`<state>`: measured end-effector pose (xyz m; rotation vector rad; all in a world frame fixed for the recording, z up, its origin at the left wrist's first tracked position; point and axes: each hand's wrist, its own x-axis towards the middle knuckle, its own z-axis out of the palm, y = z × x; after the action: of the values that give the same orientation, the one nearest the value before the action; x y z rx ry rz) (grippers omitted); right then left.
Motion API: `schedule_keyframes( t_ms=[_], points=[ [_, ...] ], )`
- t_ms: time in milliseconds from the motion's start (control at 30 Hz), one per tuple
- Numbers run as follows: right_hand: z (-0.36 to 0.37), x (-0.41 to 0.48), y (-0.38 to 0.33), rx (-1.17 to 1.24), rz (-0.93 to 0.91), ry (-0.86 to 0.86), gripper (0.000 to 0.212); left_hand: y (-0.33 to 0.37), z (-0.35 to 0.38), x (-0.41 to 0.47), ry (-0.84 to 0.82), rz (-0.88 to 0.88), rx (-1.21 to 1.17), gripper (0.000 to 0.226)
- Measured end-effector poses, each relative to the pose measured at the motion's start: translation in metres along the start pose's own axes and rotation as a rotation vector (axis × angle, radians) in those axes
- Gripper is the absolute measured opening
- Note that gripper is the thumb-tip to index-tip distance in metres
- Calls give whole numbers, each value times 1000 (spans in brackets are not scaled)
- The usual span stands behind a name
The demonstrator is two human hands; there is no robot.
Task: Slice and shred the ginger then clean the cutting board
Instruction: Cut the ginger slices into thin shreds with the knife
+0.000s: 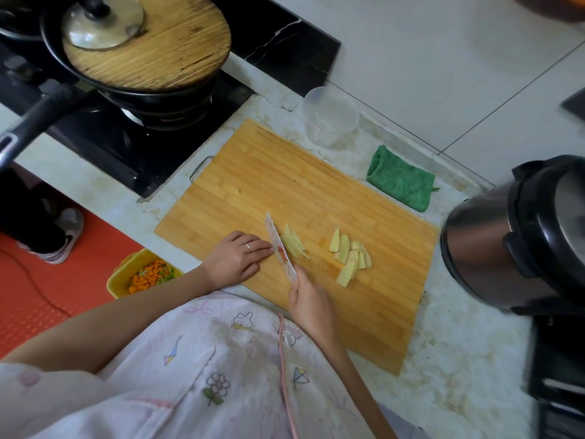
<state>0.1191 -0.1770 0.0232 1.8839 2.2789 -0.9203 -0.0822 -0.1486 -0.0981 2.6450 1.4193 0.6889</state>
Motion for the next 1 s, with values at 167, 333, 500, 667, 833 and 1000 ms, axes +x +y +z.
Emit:
schedule_keyframes(
  t_ms=[167, 333, 500, 667, 833, 1000],
  points=[
    [0, 1, 1, -1, 14, 6, 37, 0, 1, -1, 4, -2, -7, 36],
    [-1, 1, 1, 8, 15, -5, 37, 0, 1, -1, 5, -2, -8, 36],
    [-1, 1, 0, -7, 12, -6, 36, 0, 1, 0, 11, -2, -8, 35],
    [-2, 0, -2, -5, 9, -16, 36, 1, 1, -1, 5, -5, -10, 35],
    [-3, -2, -4, 15, 13, -12, 38, 1, 1, -1, 14, -16, -22, 34],
    [-1, 0, -5, -10, 11, -5, 37, 1, 1, -1, 24, -21, -33, 33]
  ],
)
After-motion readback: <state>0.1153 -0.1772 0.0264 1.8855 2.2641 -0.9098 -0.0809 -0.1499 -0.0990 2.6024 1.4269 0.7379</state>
